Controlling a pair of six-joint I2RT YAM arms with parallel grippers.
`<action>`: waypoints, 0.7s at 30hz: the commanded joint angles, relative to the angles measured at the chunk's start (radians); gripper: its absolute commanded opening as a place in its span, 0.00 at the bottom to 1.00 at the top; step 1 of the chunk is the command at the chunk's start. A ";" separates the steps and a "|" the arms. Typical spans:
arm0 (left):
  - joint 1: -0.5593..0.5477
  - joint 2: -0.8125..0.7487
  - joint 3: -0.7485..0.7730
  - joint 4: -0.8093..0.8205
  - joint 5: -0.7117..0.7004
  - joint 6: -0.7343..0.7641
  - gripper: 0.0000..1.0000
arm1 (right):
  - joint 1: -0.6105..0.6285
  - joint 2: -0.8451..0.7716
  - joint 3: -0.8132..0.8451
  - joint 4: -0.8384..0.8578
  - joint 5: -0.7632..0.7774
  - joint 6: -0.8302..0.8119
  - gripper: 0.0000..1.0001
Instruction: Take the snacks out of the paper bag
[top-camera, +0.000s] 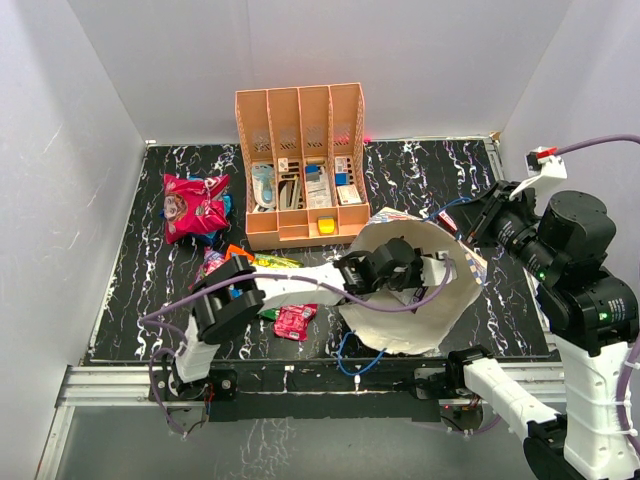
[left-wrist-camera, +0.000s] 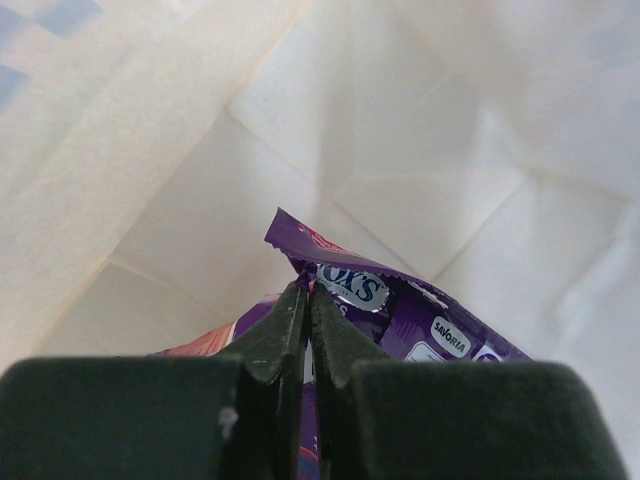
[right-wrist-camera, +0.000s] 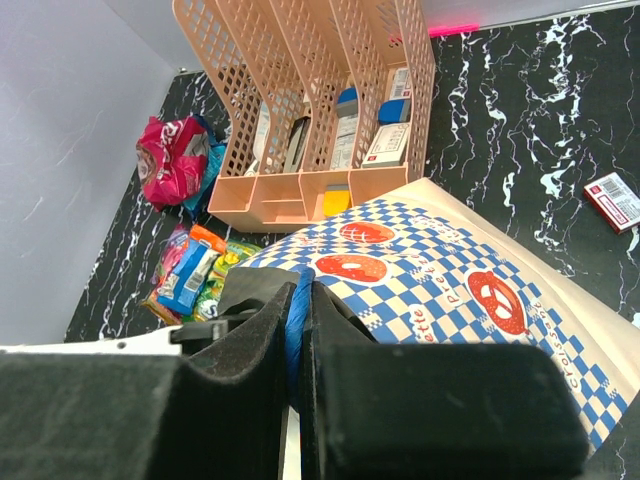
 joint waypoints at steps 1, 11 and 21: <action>-0.021 -0.190 -0.069 0.044 0.048 -0.089 0.00 | -0.001 -0.017 0.002 0.086 0.028 0.015 0.08; -0.048 -0.460 -0.223 0.015 0.170 -0.164 0.00 | -0.001 -0.038 -0.012 0.103 0.085 0.020 0.08; -0.049 -0.773 -0.189 -0.056 0.200 -0.347 0.00 | -0.001 -0.050 -0.052 0.169 0.074 0.051 0.08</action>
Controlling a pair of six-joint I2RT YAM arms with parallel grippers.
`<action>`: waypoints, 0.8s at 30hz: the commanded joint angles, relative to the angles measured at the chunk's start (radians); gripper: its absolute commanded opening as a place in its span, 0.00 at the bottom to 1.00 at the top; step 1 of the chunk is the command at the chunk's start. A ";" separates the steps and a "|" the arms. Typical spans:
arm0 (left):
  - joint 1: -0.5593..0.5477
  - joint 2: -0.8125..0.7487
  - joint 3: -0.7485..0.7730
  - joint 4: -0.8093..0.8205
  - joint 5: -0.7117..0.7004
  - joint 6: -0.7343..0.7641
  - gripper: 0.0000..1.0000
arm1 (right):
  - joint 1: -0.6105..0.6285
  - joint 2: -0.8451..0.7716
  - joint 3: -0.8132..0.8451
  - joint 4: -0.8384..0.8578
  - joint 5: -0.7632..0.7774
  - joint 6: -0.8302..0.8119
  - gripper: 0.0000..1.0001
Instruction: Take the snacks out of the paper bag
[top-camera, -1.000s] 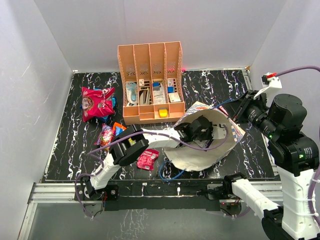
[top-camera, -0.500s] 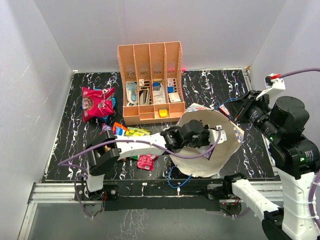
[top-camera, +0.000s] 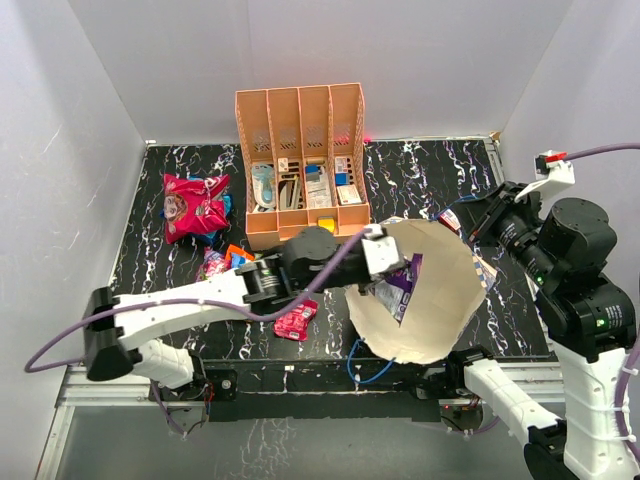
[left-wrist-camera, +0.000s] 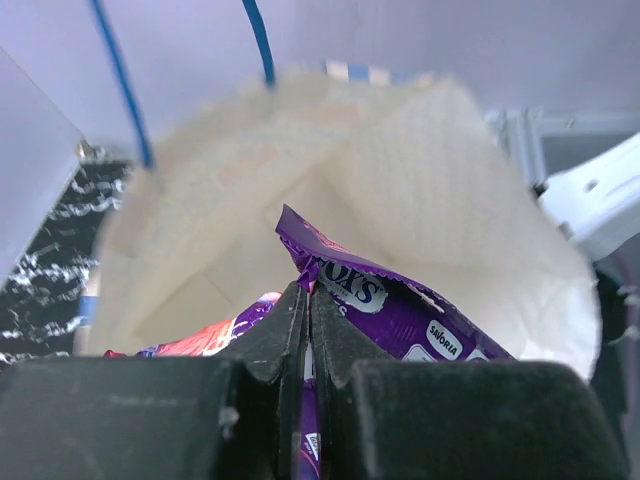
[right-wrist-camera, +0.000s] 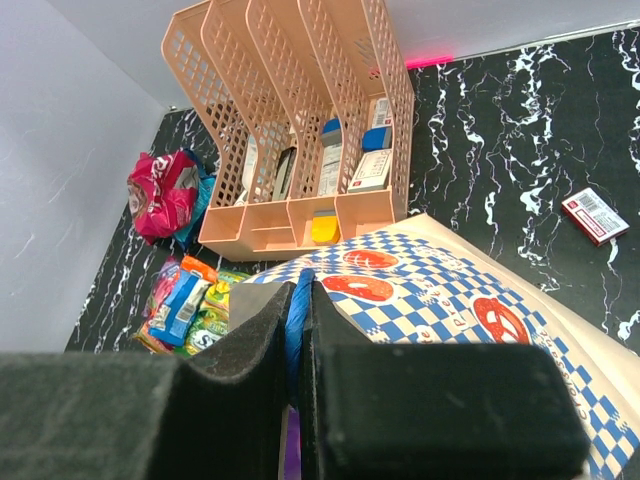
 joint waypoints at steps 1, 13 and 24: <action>-0.004 -0.182 0.077 0.017 0.024 -0.118 0.00 | -0.001 0.000 0.007 0.111 -0.003 0.060 0.08; -0.004 -0.377 0.235 -0.096 -0.256 -0.108 0.00 | -0.001 0.029 0.027 0.055 0.246 0.246 0.08; -0.004 -0.415 0.290 -0.244 -0.417 -0.088 0.00 | -0.001 -0.038 -0.146 0.097 0.790 -0.021 0.08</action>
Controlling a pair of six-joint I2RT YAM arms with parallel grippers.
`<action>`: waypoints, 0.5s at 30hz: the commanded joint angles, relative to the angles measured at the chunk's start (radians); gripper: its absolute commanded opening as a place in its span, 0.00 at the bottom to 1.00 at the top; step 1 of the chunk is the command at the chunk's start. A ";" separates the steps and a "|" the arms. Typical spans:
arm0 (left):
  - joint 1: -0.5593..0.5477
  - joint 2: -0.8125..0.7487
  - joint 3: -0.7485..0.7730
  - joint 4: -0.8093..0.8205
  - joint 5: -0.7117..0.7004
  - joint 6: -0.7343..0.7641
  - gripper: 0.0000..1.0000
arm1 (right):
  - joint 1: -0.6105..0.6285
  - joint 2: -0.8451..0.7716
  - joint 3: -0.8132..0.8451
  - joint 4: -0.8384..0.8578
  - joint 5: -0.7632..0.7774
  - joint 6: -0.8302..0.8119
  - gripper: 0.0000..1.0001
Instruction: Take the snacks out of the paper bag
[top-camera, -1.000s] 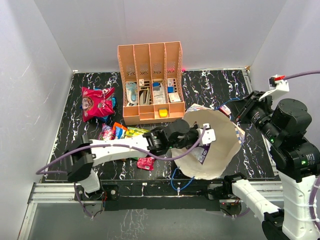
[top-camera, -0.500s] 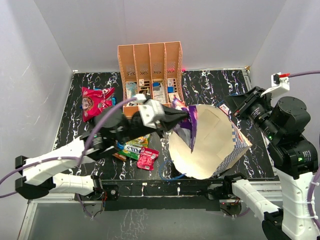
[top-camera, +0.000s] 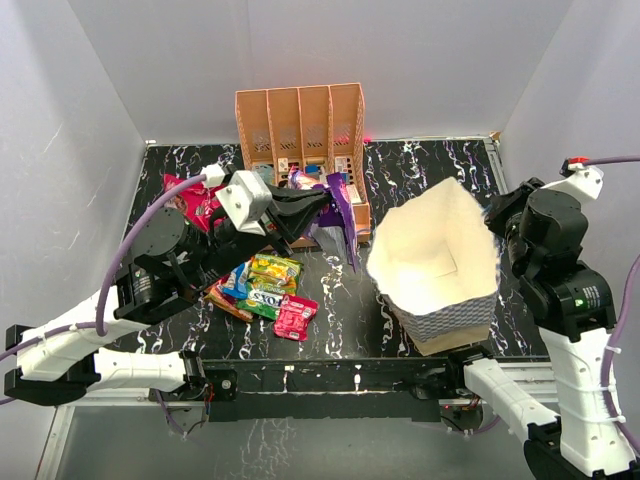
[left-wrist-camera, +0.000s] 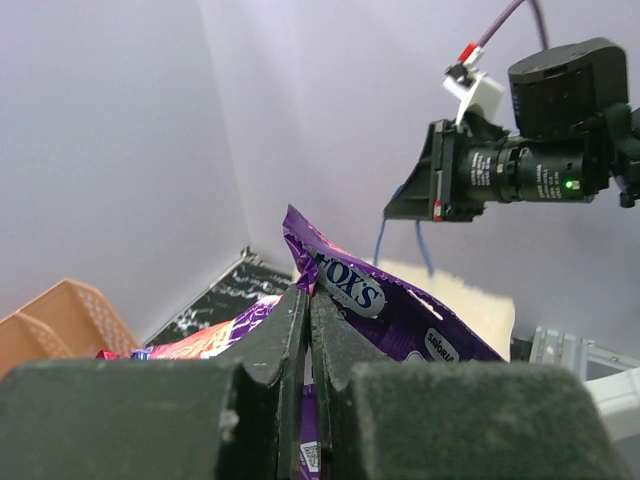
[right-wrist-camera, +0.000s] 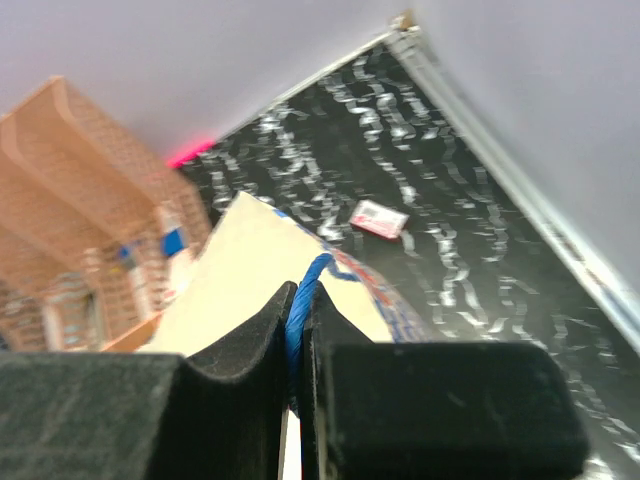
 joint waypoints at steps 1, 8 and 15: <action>-0.004 -0.024 0.044 -0.036 -0.105 0.022 0.00 | -0.001 -0.065 -0.066 0.077 0.244 -0.158 0.09; -0.004 -0.009 0.043 -0.088 -0.204 0.043 0.00 | -0.001 -0.114 -0.186 0.057 0.297 -0.173 0.19; -0.004 0.003 0.012 -0.195 -0.380 0.017 0.00 | -0.001 -0.138 -0.088 0.050 0.258 -0.220 0.56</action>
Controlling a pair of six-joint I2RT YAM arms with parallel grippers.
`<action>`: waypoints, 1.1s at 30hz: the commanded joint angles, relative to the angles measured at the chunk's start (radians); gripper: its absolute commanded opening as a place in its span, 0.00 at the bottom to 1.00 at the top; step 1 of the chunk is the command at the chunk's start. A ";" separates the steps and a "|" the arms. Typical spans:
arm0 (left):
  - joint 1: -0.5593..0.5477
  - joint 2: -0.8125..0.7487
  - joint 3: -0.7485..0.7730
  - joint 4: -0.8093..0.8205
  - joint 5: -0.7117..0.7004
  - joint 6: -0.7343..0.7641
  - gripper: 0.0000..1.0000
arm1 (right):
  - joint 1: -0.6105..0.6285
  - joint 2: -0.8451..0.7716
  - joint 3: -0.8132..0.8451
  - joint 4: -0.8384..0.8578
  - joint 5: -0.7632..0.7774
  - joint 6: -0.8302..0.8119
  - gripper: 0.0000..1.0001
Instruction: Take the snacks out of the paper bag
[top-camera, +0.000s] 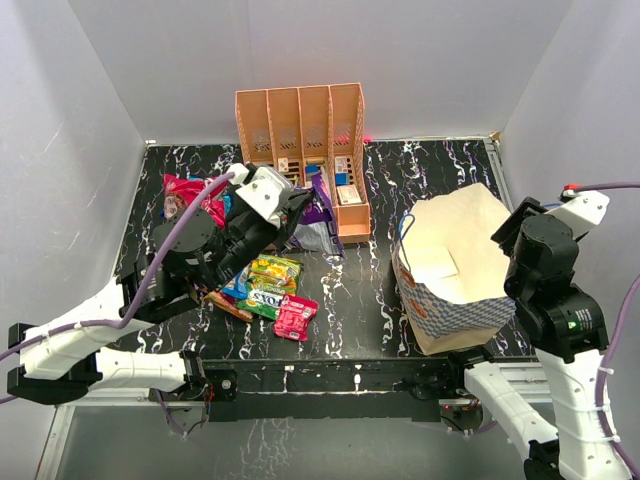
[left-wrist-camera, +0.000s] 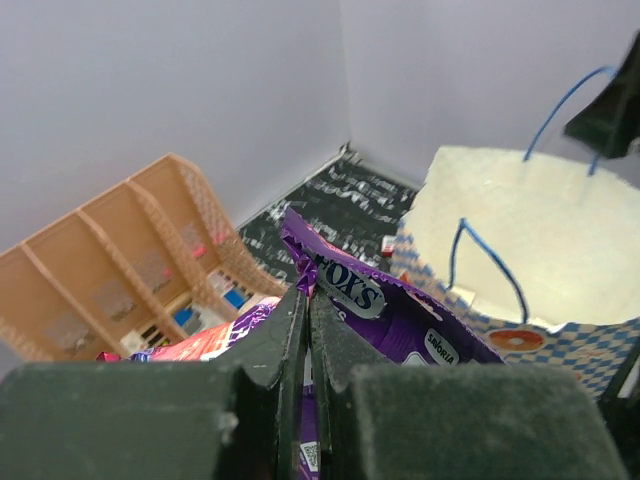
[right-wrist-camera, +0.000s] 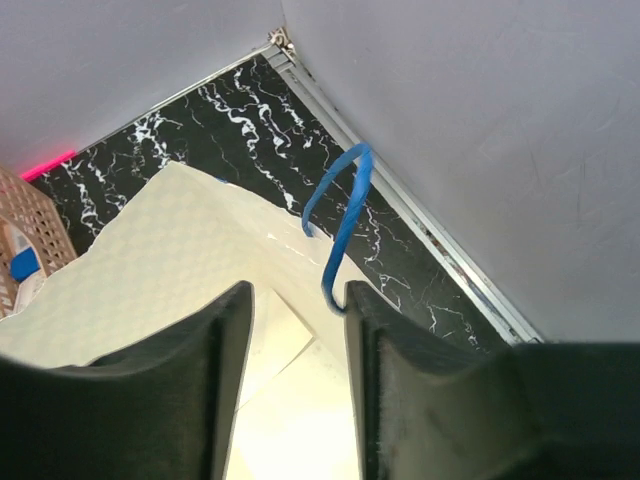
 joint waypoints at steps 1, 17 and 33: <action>-0.004 -0.007 0.008 -0.059 -0.155 -0.026 0.00 | -0.001 -0.012 0.135 0.029 -0.020 -0.048 0.62; 0.077 0.167 -0.391 -0.446 -0.513 -0.255 0.00 | -0.001 -0.058 0.464 -0.083 -0.321 -0.030 0.98; 0.162 0.441 -0.518 -0.184 -0.337 -0.022 0.00 | -0.001 -0.083 0.438 -0.128 -0.482 0.054 0.97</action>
